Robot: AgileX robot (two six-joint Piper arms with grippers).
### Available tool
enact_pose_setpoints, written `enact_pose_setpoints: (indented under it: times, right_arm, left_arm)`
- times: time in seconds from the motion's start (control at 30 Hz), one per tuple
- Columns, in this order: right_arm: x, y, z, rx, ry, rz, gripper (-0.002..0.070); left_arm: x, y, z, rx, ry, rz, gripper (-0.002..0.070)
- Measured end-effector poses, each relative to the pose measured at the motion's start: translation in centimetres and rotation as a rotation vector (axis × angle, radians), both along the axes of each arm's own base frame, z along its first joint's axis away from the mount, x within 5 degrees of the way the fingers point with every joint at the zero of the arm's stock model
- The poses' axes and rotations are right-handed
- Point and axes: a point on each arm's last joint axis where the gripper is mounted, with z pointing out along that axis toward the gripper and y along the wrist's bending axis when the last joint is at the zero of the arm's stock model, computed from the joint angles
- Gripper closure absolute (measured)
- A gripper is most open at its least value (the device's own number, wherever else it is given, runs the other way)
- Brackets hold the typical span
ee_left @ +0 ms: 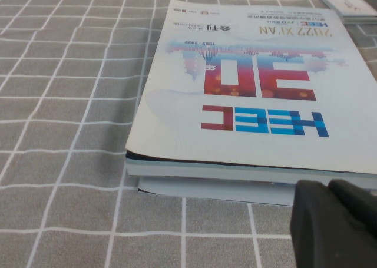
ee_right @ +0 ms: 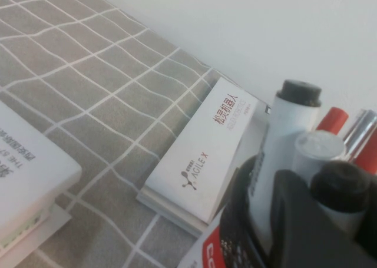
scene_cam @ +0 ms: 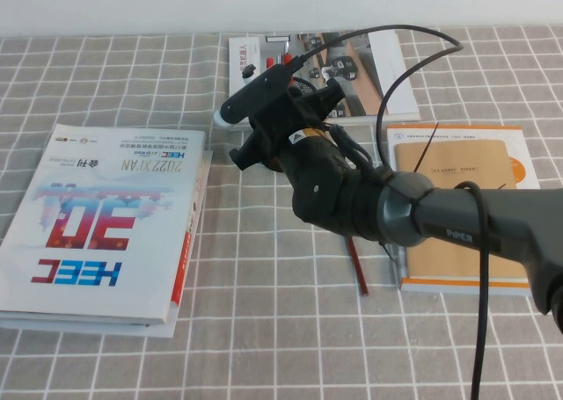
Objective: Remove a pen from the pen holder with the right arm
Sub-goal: 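Take a marker out of the pen holder and lay it on the table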
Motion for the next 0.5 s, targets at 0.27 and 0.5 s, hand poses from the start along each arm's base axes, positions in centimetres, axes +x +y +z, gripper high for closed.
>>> enact_pose_setpoints:
  times: [0.27,0.5]
  right_arm:
    - [0.1,-0.1,0.1,0.01,0.007,-0.009,0.0554]
    - [-0.2,-0.3,1.5,0.021,0.012,-0.005,0.0555]
  left_arm:
    - [0.0,0.0,0.0,0.0,0.0,0.0,0.068]
    - [0.0,0.0,0.0,0.0,0.0,0.0,0.068]
